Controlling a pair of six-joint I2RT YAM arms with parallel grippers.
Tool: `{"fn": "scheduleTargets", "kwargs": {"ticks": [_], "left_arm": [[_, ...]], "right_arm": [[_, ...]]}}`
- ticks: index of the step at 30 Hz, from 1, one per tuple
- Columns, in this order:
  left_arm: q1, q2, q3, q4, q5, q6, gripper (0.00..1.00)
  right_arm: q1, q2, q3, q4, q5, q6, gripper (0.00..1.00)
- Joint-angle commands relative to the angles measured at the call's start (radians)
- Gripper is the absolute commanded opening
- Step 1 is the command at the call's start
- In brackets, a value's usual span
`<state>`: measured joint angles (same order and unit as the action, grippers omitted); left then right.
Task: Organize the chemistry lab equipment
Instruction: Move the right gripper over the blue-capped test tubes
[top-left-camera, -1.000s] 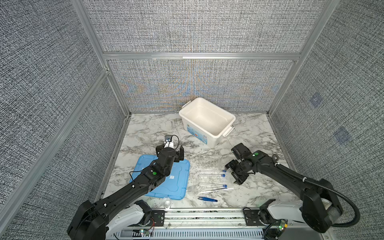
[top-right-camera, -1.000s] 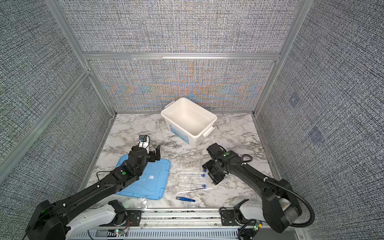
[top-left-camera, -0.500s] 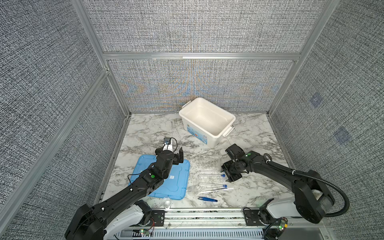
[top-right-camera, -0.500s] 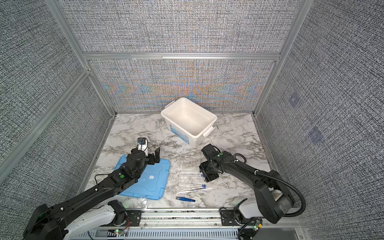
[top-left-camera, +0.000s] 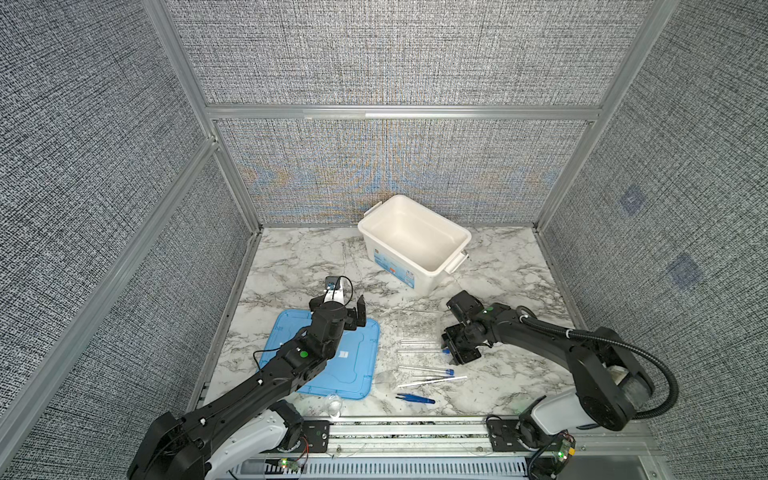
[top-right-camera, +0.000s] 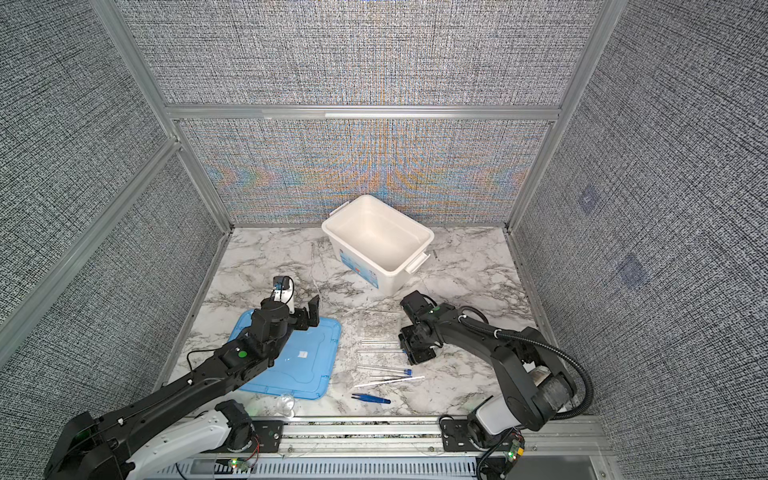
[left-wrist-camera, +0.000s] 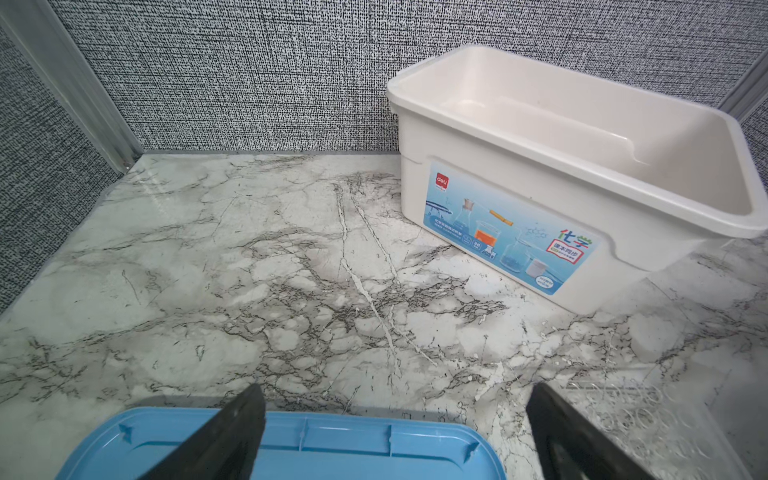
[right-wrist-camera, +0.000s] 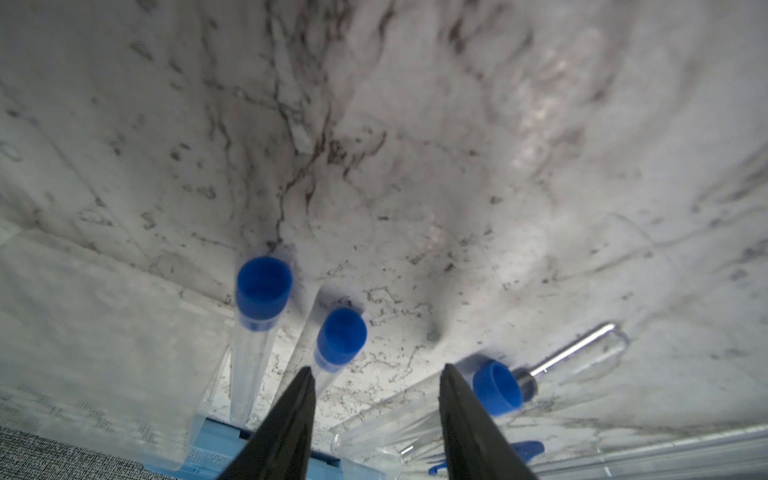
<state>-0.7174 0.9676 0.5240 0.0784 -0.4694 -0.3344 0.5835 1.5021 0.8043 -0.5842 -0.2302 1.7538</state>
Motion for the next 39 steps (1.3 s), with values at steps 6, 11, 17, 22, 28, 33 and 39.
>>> {"fn": "scheduleTargets", "kwargs": {"ticks": [6,11,17,22,28,33,39], "left_arm": [[0.001,0.002,0.004,-0.034,-0.001,-0.020,0.99],[0.001,0.000,-0.002,-0.028,-0.006,-0.023,0.99],[0.001,0.006,0.006,-0.029,-0.005,-0.017,0.99],[0.001,0.022,0.005,-0.014,-0.001,-0.016,0.99],[0.001,0.043,-0.002,0.009,0.004,-0.016,0.99],[0.001,0.063,0.005,0.012,-0.001,-0.005,0.99],[0.001,0.055,-0.001,0.005,0.003,-0.019,0.99]], "right_arm": [[-0.004,0.059,0.021,0.010,0.005,-0.001,0.46],[-0.007,0.091,0.024,0.018,-0.014,0.000,0.41],[-0.008,0.092,0.029,0.013,0.002,0.007,0.37],[-0.008,0.088,0.057,-0.036,0.048,-0.014,0.31],[-0.007,0.061,0.073,-0.070,0.118,-0.032,0.29],[-0.008,0.041,0.059,-0.072,0.140,-0.019,0.29],[-0.008,0.059,0.041,-0.043,0.086,-0.011,0.29]]}}
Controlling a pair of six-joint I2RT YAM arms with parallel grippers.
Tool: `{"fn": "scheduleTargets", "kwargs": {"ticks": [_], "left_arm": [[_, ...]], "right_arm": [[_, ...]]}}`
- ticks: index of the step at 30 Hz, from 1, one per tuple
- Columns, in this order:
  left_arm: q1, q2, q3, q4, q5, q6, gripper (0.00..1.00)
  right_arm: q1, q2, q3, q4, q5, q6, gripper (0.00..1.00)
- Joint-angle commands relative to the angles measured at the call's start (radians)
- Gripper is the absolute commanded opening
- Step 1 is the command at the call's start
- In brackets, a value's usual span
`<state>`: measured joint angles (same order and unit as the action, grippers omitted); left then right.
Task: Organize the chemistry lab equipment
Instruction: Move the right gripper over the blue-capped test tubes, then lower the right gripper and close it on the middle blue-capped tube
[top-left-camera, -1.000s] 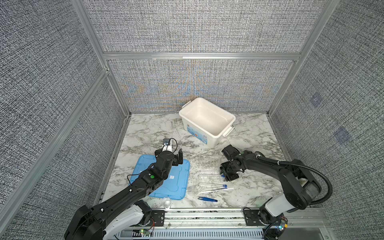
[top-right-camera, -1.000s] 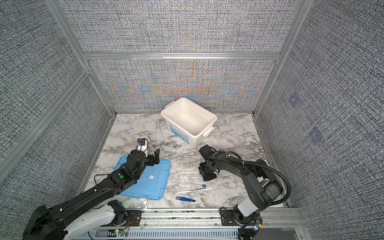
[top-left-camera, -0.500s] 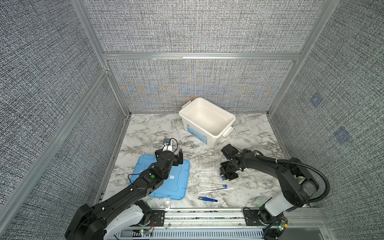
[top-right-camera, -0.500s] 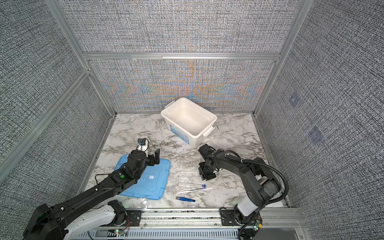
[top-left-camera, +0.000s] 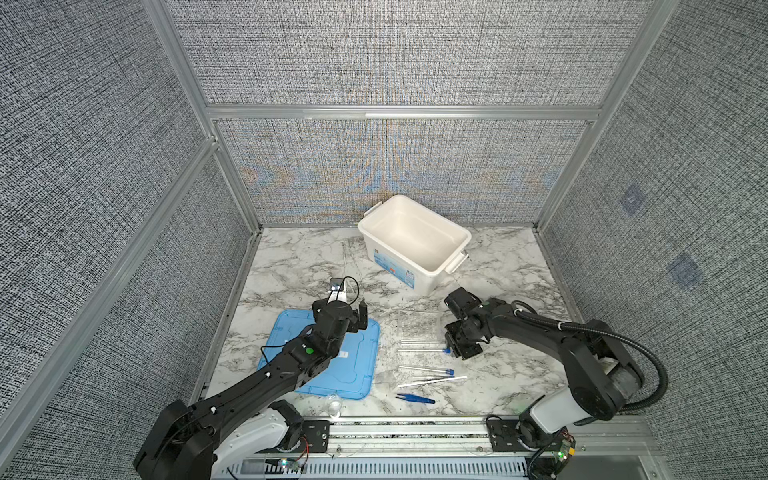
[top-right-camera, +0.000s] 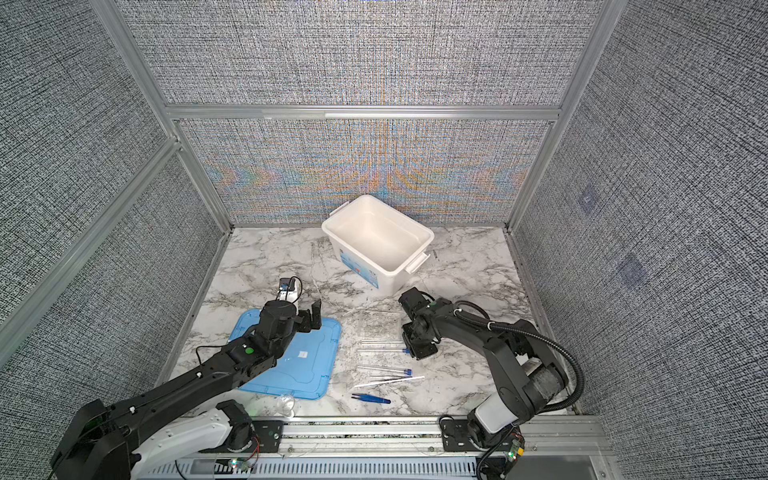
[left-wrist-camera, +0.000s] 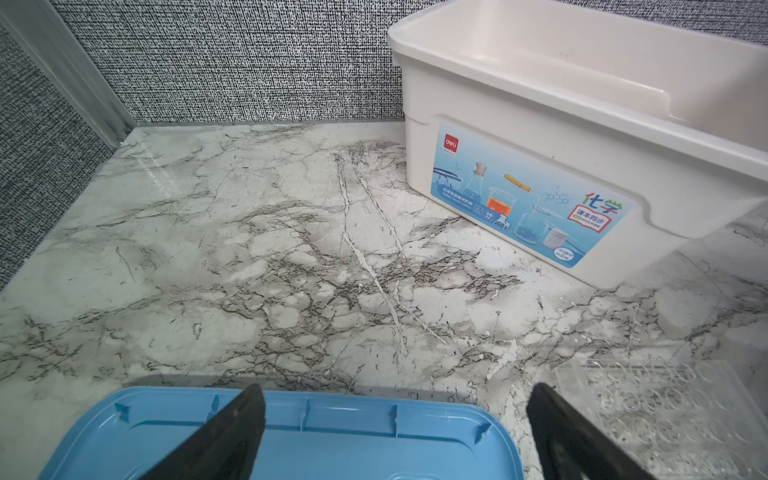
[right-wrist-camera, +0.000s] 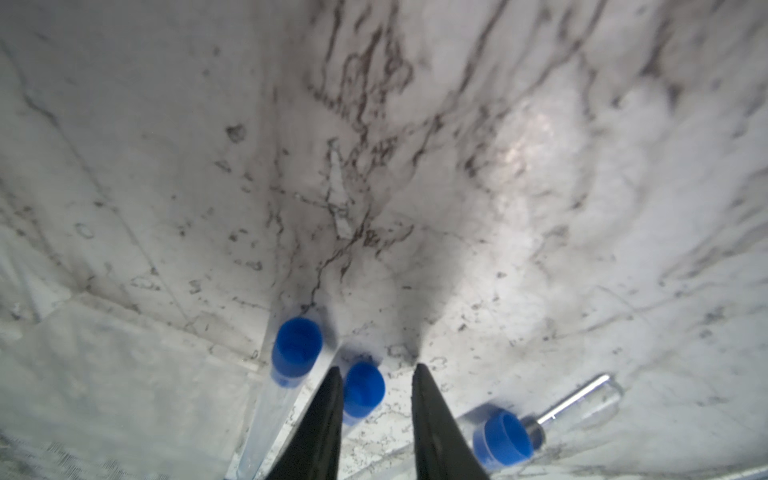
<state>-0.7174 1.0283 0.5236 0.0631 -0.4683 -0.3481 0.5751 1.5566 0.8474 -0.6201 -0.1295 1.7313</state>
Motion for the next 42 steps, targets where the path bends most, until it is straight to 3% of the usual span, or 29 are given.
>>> {"fn": "scheduleTargets", "kwargs": {"ticks": [1,14,24,42], "left_arm": [[0.001,-0.009,-0.001,0.017,0.002,-0.005,0.99],[0.001,-0.039,-0.010,-0.004,0.001,-0.016,0.99],[0.001,-0.043,-0.023,0.003,0.000,-0.032,0.99],[0.001,-0.042,-0.020,0.009,0.010,-0.014,0.99]], "right_arm": [[0.002,0.009,-0.001,-0.003,-0.023,0.015,0.29],[0.006,0.043,-0.001,0.033,-0.083,0.042,0.35],[0.015,0.033,-0.002,0.019,-0.062,0.060,0.38],[0.025,0.005,-0.026,0.028,-0.013,0.161,0.24]]}}
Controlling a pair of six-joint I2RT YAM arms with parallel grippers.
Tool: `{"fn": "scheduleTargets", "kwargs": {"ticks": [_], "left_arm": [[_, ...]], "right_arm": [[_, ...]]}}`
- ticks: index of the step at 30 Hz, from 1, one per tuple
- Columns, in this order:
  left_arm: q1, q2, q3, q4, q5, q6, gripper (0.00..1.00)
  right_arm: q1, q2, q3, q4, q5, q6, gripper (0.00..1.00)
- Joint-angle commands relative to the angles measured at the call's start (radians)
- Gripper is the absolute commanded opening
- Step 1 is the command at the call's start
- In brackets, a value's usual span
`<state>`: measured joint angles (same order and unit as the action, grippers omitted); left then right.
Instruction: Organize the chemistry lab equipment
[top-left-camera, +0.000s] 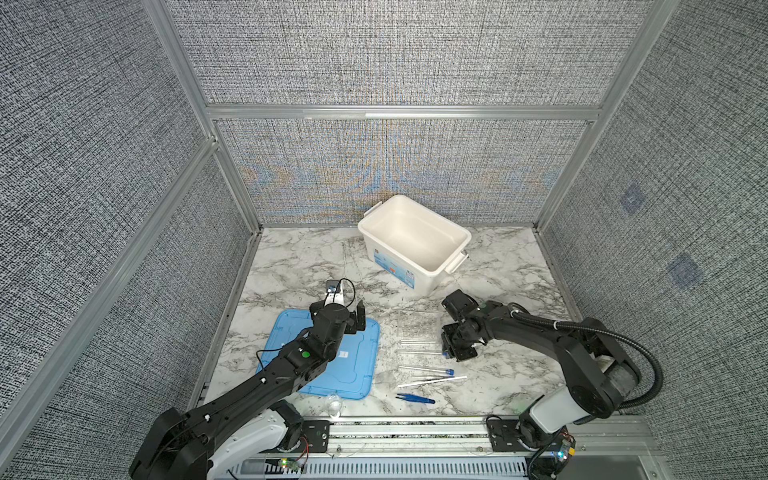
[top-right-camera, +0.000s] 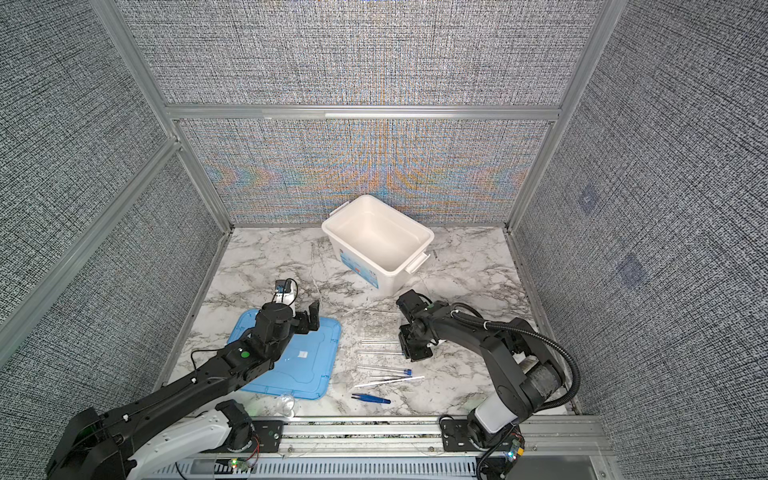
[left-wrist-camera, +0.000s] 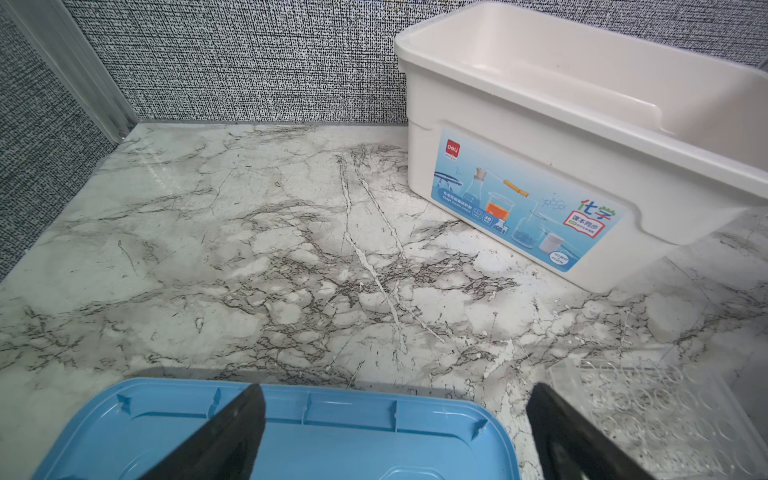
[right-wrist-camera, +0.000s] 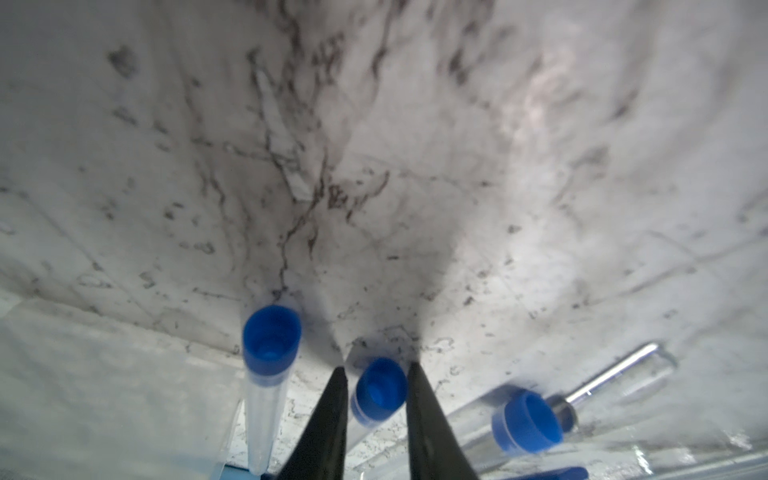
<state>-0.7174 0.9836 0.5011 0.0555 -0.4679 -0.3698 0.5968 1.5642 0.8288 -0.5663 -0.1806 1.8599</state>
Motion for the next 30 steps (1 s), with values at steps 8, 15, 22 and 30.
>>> {"fn": "scheduleTargets", "kwargs": {"ticks": [8,15,22,30], "left_arm": [[0.001,-0.007,-0.007,0.016,0.011,-0.001,0.99],[0.001,-0.025,-0.006,-0.004,0.009,0.002,0.99],[0.001,-0.041,-0.015,0.004,0.007,-0.005,0.99],[0.001,-0.031,0.029,-0.030,0.039,-0.001,0.99]], "right_arm": [[0.001,-0.010,-0.008,-0.025,0.044,0.060,0.21],[-0.012,-0.008,-0.003,-0.010,0.032,0.062,0.20],[-0.014,-0.040,-0.018,-0.027,0.051,0.071,0.19],[-0.058,-0.153,-0.098,-0.008,0.077,0.082,0.19]]}}
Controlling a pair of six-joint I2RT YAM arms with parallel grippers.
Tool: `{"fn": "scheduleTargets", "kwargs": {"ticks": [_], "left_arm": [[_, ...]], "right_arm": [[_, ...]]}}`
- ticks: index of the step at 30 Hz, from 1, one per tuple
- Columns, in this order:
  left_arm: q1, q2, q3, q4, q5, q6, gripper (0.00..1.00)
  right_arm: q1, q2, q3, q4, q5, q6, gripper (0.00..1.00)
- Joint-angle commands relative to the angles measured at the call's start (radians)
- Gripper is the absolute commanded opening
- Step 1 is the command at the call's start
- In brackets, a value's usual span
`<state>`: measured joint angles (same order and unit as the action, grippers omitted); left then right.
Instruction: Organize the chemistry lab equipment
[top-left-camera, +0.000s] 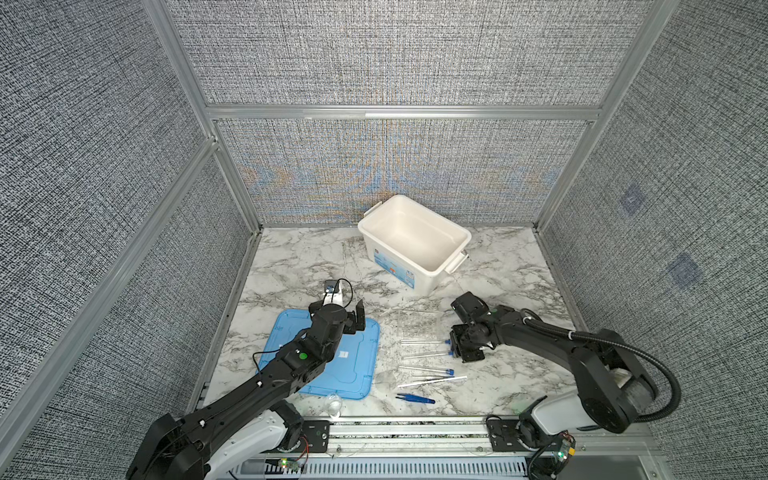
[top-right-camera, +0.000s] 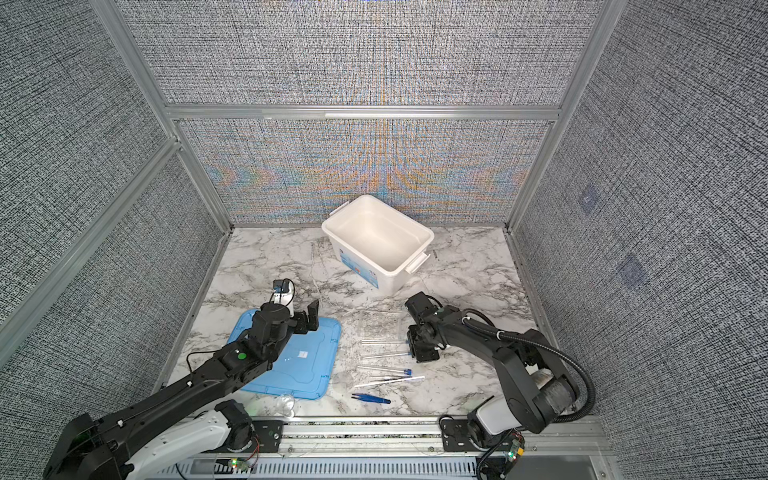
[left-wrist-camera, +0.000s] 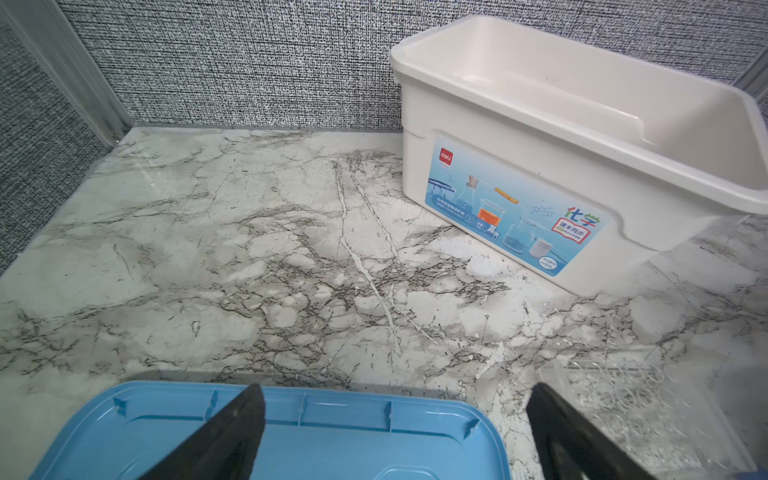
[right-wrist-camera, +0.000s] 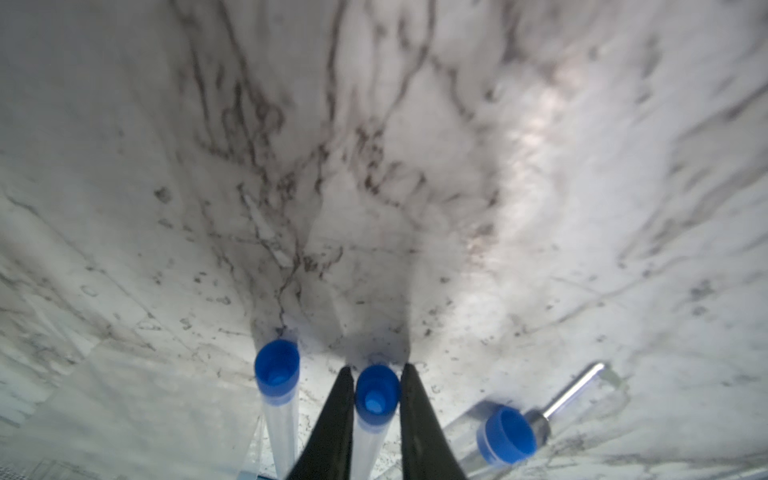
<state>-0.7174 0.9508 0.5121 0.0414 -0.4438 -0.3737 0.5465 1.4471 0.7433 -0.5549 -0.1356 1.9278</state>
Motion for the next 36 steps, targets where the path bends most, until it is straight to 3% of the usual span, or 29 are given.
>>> {"fn": "scheduleTargets", "kwargs": {"ticks": [1,8,19,36], "left_arm": [[0.001,0.003,0.023,-0.020,0.015,0.001,0.99],[0.001,0.007,0.045,-0.035,0.033,-0.044,0.99],[0.001,-0.005,0.047,-0.017,0.028,-0.085,0.99],[0.001,0.077,0.096,0.004,0.052,-0.101,0.99]], "right_arm": [[-0.014,-0.056,-0.013,-0.040,0.046,0.004,0.19],[-0.075,-0.191,-0.051,-0.097,0.095,-0.106,0.17],[-0.068,-0.300,-0.014,-0.150,0.142,-0.305,0.17],[-0.043,-0.359,0.229,-0.291,0.305,-0.628,0.17]]}}
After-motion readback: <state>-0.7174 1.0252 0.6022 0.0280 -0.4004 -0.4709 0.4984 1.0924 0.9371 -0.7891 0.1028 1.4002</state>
